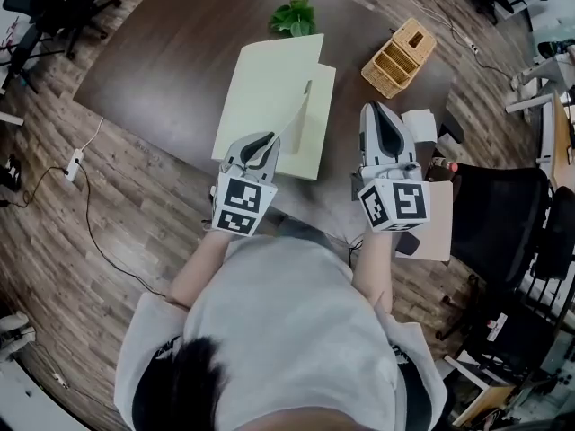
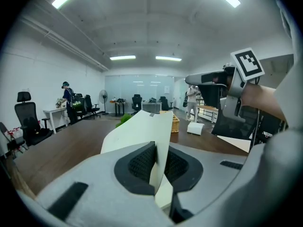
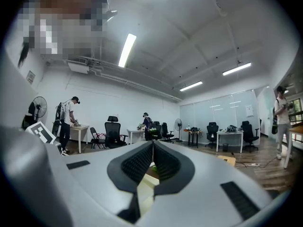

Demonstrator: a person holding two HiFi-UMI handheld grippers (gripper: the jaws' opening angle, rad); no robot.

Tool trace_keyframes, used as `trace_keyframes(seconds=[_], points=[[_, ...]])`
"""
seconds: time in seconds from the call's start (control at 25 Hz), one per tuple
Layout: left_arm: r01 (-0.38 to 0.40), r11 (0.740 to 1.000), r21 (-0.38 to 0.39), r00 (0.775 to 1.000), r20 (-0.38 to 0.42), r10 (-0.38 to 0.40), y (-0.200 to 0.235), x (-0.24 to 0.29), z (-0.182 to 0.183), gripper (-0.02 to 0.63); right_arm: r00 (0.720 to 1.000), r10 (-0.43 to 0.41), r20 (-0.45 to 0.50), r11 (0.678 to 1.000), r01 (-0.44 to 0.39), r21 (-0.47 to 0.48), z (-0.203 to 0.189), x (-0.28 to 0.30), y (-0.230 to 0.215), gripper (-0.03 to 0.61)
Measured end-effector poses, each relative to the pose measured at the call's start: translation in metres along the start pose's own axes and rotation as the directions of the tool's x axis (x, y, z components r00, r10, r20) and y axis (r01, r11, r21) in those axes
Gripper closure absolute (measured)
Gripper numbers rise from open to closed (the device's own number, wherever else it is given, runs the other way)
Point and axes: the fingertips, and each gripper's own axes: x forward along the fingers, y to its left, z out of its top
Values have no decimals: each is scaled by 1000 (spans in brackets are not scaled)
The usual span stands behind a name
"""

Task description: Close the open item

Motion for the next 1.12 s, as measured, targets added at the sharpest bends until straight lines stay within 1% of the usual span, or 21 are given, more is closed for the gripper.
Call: trace_keyframes(seconds=[0.4,0.64,0.84,0.92,1.0,1.12], points=[[-14,999,50,992,-128,21,-44,36,-35,598,997,60,-47,998,-59,16,-24,-16,-32,565],[-31,989,143,976,-208,61,-59,51,-56,595,992,107,-71,994,-105,29,-38,-25,-38,565],[-33,975,218,954,-285,96,-66,63,-74,594,987,134,-88,991,-132,36,-49,-32,-42,565],[-32,967,252,943,-313,112,-68,66,-79,592,985,143,-93,989,-140,37,-52,-35,-44,565],[-24,951,308,930,-342,134,-70,68,-84,592,984,150,-98,988,-147,40,-55,-37,-45,565],[14,910,414,906,-390,163,-74,70,-91,591,982,160,-101,987,-157,44,-58,-41,-45,565]])
